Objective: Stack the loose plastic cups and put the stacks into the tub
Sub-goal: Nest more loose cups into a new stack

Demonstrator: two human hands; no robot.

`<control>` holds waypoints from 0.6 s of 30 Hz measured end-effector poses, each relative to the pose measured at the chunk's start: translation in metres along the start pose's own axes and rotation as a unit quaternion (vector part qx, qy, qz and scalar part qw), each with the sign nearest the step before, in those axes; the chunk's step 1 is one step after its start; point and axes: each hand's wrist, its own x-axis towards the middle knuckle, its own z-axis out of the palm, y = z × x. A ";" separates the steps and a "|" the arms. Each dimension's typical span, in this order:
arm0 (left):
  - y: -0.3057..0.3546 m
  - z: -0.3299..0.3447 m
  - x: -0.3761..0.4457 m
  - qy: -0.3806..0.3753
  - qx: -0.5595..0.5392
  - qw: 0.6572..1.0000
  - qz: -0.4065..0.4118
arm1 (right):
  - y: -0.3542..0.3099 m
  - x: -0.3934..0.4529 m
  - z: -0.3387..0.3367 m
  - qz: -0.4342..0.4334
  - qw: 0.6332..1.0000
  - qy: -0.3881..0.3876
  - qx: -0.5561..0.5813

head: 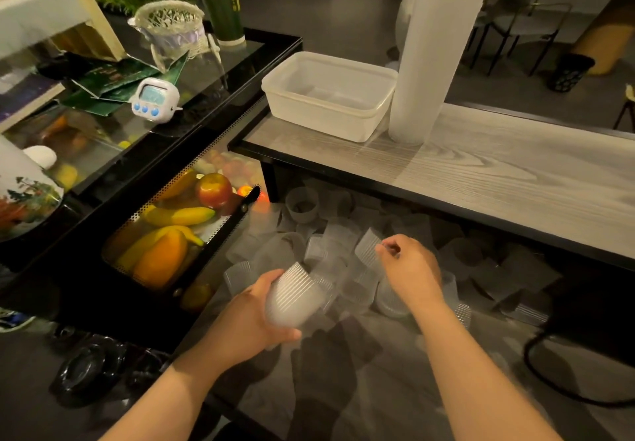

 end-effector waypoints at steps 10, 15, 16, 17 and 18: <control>0.021 0.002 0.008 -0.037 -0.071 0.992 0.102 | -0.010 -0.057 -0.033 -0.024 0.903 -0.063 0.425; 0.028 0.006 0.017 -0.016 -0.050 0.989 0.140 | -0.001 -0.059 -0.027 -0.066 0.911 -0.054 0.403; 0.029 0.007 0.019 -0.011 -0.042 0.989 0.143 | 0.001 -0.059 -0.026 -0.076 0.916 -0.056 0.391; 0.030 0.008 0.021 -0.006 -0.039 0.989 0.144 | 0.002 -0.060 -0.023 -0.087 0.921 -0.060 0.375; 0.031 0.009 0.023 -0.003 -0.037 0.989 0.143 | 0.003 -0.061 -0.020 -0.099 0.927 -0.065 0.355</control>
